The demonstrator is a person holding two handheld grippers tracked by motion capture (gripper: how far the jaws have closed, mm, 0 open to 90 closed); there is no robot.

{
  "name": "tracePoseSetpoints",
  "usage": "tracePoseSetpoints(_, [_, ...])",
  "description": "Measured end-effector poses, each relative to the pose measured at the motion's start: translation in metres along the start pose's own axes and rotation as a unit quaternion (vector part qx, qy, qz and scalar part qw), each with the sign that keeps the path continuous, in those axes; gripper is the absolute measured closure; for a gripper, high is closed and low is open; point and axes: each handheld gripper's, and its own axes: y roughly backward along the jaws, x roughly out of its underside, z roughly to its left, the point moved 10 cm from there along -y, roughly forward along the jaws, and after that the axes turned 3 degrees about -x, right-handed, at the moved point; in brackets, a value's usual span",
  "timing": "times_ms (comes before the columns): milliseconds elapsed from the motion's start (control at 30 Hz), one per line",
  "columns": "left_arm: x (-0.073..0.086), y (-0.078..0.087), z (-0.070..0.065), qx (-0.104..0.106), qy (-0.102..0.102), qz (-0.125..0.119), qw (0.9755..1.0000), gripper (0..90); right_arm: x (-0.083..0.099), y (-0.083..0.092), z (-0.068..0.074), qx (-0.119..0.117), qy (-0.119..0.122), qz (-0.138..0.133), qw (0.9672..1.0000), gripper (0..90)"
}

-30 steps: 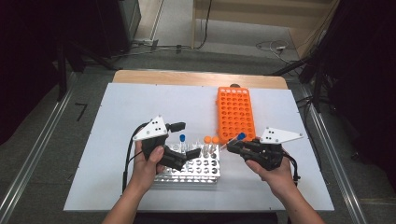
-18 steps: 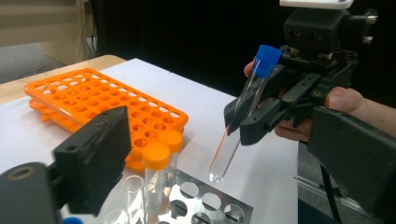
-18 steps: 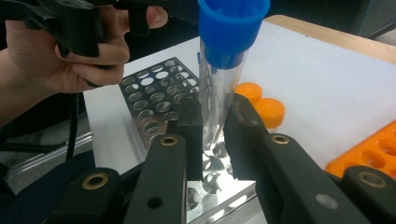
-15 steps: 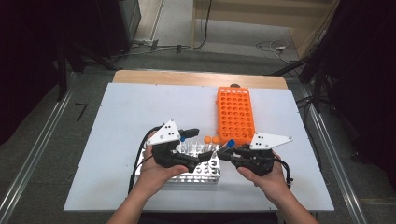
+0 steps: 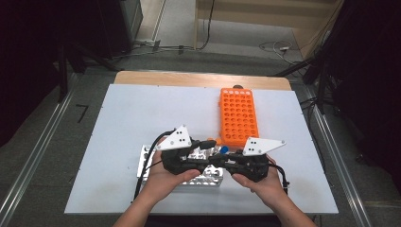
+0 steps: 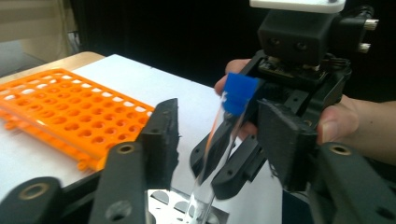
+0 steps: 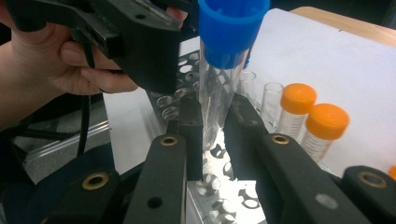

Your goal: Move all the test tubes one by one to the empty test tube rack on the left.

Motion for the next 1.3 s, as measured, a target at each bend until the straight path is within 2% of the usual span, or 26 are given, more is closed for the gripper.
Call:
tracePoseSetpoints(333, [0.004,-0.005,-0.006,0.018,-0.007,0.009,0.9998,69.8,-0.001,-0.007,0.008,-0.011,0.004,0.005,0.9999,75.4])
tracePoseSetpoints(600, [0.003,-0.003,-0.003,0.008,-0.022,0.007,0.9997,73.7,0.000,-0.008,0.007,-0.017,-0.001,0.005,0.9998,75.3])
tracePoseSetpoints(767, [0.002,-0.001,-0.001,-0.005,-0.032,0.002,0.9995,76.2,0.000,-0.008,0.007,-0.020,-0.002,0.005,0.9998,75.1])
tracePoseSetpoints(1000, [0.001,0.001,0.001,-0.005,-0.029,-0.003,0.9996,76.8,0.000,-0.006,0.006,-0.018,-0.002,0.005,0.9998,74.2])
tracePoseSetpoints(1167, [-0.001,0.004,0.003,-0.008,-0.026,-0.007,0.9996,76.9,0.001,-0.005,0.005,-0.022,-0.001,0.006,0.9997,68.1])
tracePoseSetpoints(1300, [-0.002,0.007,0.007,-0.013,-0.022,-0.012,0.9996,76.9,0.000,-0.003,0.005,-0.020,0.005,0.003,0.9998,58.4])
